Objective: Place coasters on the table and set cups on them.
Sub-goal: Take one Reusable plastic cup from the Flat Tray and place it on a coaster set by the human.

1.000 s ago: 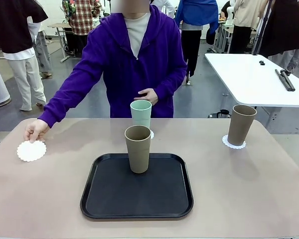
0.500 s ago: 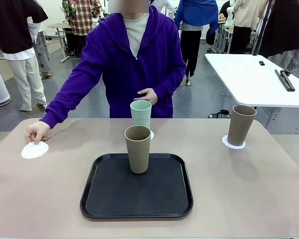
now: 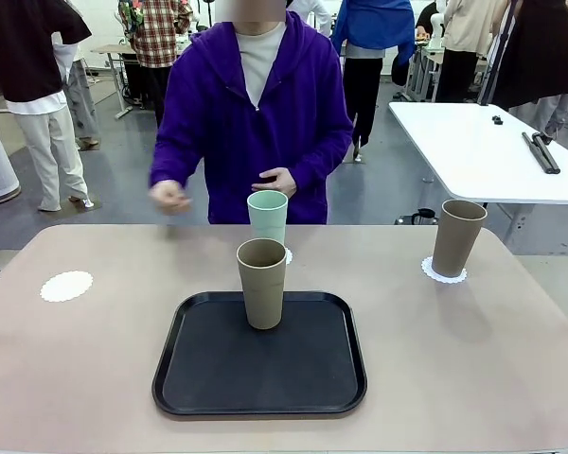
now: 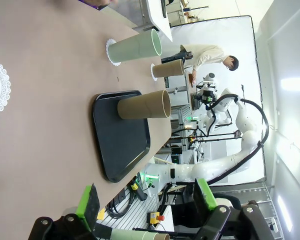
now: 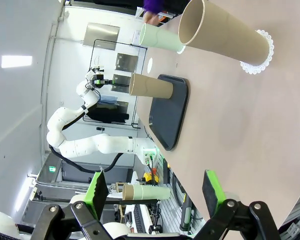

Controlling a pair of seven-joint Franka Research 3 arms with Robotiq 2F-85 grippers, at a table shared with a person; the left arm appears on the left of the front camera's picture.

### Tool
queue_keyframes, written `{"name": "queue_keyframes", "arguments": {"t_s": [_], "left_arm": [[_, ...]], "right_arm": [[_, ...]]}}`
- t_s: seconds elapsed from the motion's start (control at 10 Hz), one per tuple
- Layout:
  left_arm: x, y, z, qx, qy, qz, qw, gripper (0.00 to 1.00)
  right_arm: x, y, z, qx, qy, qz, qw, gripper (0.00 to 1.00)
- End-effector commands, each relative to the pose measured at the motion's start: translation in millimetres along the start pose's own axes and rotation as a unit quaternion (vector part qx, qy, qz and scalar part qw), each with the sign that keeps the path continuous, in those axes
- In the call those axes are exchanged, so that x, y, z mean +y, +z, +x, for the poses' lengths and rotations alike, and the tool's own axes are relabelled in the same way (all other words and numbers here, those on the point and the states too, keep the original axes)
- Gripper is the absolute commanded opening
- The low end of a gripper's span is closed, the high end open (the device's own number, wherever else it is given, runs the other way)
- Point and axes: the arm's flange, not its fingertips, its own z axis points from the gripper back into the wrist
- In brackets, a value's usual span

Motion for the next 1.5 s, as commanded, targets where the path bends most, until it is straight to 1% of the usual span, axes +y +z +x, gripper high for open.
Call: {"name": "queue_keyframes", "arguments": {"t_s": [0.0, 1.1, 1.2, 1.3, 1.4], "left_arm": [[-0.6, 1.6, -0.4, -0.002, -0.005, -0.006, 1.000, 1.00], [0.0, 0.0, 0.0, 0.000, 0.000, 0.000, 1.000, 1.00], [-6.7, -6.4, 3.4, 0.033, -0.023, -0.012, 0.999, 1.00], [-21.6, -16.8, 11.4, 0.058, -0.053, -0.004, 0.997, 1.00], [-45.0, -36.5, 26.6, 0.066, -0.100, 0.064, 0.991, 1.00]], "right_arm": [[0.3, 2.2, 2.1, 0.000, -0.003, -0.002, 1.000, 1.00], [0.3, 2.2, 2.1, 0.000, -0.003, -0.002, 1.000, 1.00], [0.3, 2.2, 2.1, 0.000, -0.003, -0.002, 1.000, 1.00], [0.3, 2.2, 2.1, 0.000, -0.003, -0.002, 1.000, 1.00], [0.3, 2.2, 2.1, 0.000, -0.003, -0.002, 1.000, 1.00]]}}
